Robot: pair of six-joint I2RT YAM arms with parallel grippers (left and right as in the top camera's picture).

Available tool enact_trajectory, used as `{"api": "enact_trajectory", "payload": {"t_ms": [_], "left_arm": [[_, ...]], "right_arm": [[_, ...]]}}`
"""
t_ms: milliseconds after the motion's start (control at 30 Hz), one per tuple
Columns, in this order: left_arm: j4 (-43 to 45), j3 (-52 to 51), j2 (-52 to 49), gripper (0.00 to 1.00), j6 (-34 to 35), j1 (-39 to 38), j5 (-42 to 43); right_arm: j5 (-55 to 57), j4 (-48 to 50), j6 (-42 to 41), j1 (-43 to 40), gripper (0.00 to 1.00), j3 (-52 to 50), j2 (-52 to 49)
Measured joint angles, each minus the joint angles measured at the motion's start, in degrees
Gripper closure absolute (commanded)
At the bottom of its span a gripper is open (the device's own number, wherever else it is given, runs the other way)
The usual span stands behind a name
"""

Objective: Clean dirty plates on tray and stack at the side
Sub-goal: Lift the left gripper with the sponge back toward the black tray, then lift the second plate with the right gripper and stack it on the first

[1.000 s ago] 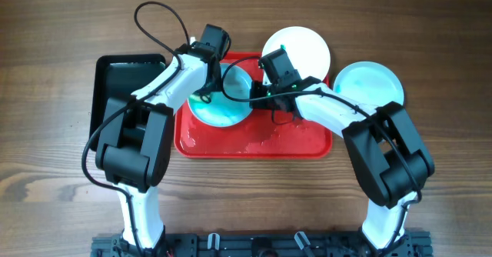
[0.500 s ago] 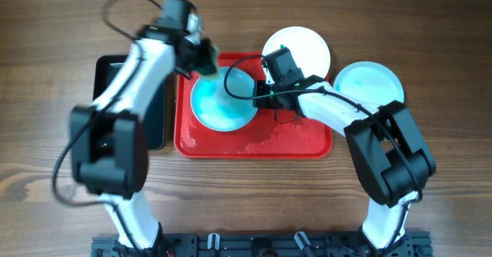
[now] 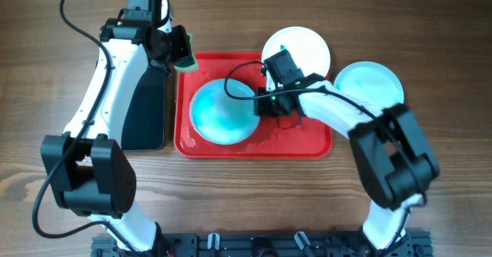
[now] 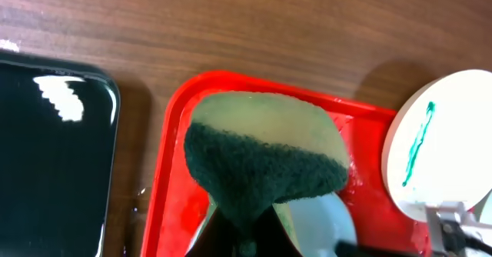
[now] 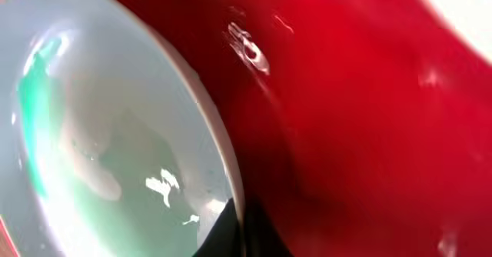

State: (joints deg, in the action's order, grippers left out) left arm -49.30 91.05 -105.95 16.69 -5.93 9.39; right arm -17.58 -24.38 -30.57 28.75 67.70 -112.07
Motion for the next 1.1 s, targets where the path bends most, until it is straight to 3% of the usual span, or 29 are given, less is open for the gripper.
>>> {"api": "enact_trajectory", "payload": {"t_ms": [167,367,767,1100], "left_arm": [[-1.8,0.0,0.0,0.96,0.0,0.0,-0.2],[-5.0,0.0,0.0,0.96,0.0,-0.1,-0.2],[-6.9,-0.1,0.0,0.96,0.0,-0.9,-0.2],[-7.1,-0.1,0.0,0.96,0.0,-0.9,-0.2]], "right_arm": [[11.3,-12.0,0.2,0.0,0.96,-0.2,13.8],[34.1,-21.2,0.2,1.9,0.96,-0.2,27.1],[75.4,-28.9,0.7,17.2,0.96,-0.2,27.6],[91.5,-28.9,6.8,24.4,0.96,-0.2,27.6]]}}
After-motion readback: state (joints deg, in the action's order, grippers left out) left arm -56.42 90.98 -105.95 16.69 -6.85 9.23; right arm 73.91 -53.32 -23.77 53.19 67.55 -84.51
